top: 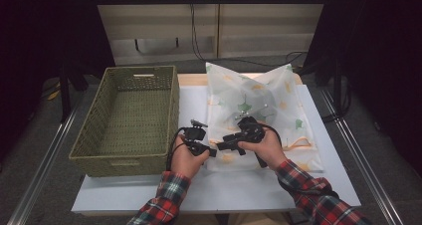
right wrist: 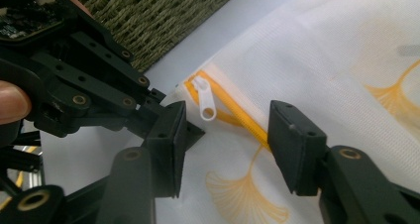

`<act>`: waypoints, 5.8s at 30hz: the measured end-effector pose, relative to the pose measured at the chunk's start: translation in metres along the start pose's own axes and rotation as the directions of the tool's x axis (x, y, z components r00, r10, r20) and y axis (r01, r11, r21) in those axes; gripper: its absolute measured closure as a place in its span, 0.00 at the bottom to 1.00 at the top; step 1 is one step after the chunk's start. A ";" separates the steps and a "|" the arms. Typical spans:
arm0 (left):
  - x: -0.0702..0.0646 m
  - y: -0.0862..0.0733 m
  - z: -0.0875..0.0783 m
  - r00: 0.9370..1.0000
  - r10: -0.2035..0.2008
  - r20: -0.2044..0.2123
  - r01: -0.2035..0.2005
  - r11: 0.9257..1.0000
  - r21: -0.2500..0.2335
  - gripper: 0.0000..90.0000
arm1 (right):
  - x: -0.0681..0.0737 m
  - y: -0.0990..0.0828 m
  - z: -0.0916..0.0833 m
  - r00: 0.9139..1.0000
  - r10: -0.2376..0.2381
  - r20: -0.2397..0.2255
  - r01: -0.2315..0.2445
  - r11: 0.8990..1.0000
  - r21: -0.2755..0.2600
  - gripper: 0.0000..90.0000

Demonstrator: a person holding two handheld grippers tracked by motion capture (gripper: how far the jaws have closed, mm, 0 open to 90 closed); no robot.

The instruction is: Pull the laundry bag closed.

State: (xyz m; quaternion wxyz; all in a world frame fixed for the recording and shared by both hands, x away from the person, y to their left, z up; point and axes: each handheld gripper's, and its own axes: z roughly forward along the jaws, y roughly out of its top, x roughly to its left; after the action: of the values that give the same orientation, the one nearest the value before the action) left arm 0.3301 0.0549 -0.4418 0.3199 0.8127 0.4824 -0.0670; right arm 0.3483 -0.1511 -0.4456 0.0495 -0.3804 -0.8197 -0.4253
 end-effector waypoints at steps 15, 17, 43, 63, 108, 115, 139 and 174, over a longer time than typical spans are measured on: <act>0.001 -0.004 0.003 1.000 0.015 0.002 -0.015 1.000 0.009 0.99 | 0.004 0.004 0.008 0.999 0.000 -0.032 0.002 0.999 0.044 0.77; 0.000 -0.004 0.004 1.000 0.013 0.000 -0.013 1.000 0.009 0.99 | 0.004 0.005 0.008 0.999 -0.007 -0.035 0.008 0.999 0.037 0.79; -0.003 -0.004 0.007 0.999 0.035 -0.009 -0.035 0.999 0.018 0.99 | 0.013 0.006 0.007 0.999 -0.006 -0.043 0.009 0.997 0.076 0.98; -0.005 -0.005 0.010 0.998 0.062 -0.004 -0.062 0.998 0.032 0.98 | 0.013 0.008 0.014 0.996 0.084 0.005 -0.084 0.996 0.039 0.65; 0.001 0.000 0.009 0.998 0.062 0.004 -0.062 0.998 -0.004 0.86 | 0.010 0.005 0.000 0.999 0.031 0.011 -0.032 0.997 0.069 1.00; 0.001 0.004 0.007 0.998 0.050 0.022 -0.050 0.999 -0.009 0.82 | 0.011 0.004 -0.003 1.000 0.018 0.012 -0.019 0.999 0.046 1.00; 0.000 0.006 0.000 0.996 -0.080 0.046 0.079 0.997 0.009 0.99 | 0.011 0.002 -0.008 0.999 0.042 -0.027 -0.041 0.999 0.020 1.00; 0.004 0.004 0.003 0.997 -0.054 0.049 0.053 0.998 0.029 0.99 | 0.011 0.002 -0.002 0.999 0.047 -0.018 -0.046 0.998 0.047 0.94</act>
State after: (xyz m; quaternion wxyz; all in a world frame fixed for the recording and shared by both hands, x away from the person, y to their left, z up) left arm 0.3361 0.0547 -0.4437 0.3187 0.8018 0.4950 -0.1021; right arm 0.3412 -0.1457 -0.4386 0.0759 -0.3940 -0.8200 -0.4082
